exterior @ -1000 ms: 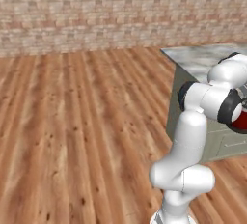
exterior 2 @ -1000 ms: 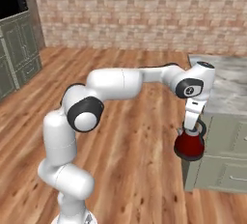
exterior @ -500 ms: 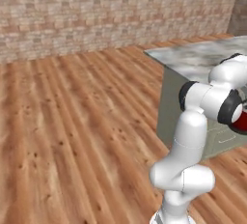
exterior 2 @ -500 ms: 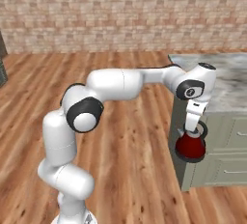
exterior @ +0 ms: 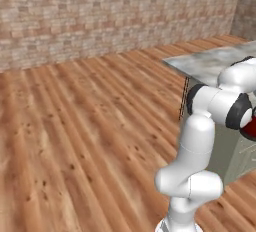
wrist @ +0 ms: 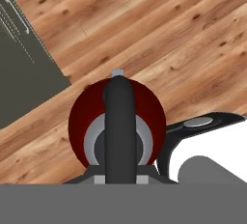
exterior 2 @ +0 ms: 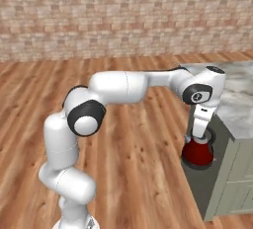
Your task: The kettle is done boiling. Turn off the stove, then wait for 300 timesteps before moving the kettle to the dining table.
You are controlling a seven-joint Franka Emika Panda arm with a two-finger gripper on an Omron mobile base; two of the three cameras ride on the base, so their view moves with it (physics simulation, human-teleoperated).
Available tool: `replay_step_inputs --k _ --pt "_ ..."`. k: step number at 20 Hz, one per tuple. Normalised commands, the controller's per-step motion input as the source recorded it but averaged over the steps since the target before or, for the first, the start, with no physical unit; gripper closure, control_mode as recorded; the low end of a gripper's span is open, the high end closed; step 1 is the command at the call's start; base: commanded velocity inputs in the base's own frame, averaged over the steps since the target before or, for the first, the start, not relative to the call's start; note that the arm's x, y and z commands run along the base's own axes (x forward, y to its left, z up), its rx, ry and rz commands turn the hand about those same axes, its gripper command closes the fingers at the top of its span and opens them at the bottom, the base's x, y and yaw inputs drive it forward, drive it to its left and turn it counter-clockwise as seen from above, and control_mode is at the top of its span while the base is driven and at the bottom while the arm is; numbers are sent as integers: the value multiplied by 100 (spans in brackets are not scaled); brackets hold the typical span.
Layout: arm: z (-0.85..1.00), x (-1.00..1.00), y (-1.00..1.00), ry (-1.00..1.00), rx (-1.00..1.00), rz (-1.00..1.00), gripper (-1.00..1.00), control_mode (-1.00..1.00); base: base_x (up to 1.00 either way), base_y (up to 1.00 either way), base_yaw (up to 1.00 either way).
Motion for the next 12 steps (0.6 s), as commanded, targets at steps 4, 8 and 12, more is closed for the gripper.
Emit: replay_step_inputs --k 4,8,12 --pt "0 0 0 0 0 0 100 100 71 56 -14" --pt "0 0 0 0 0 0 100 100 71 56 -13" --pt "0 0 0 0 0 0 100 100 74 54 -12"
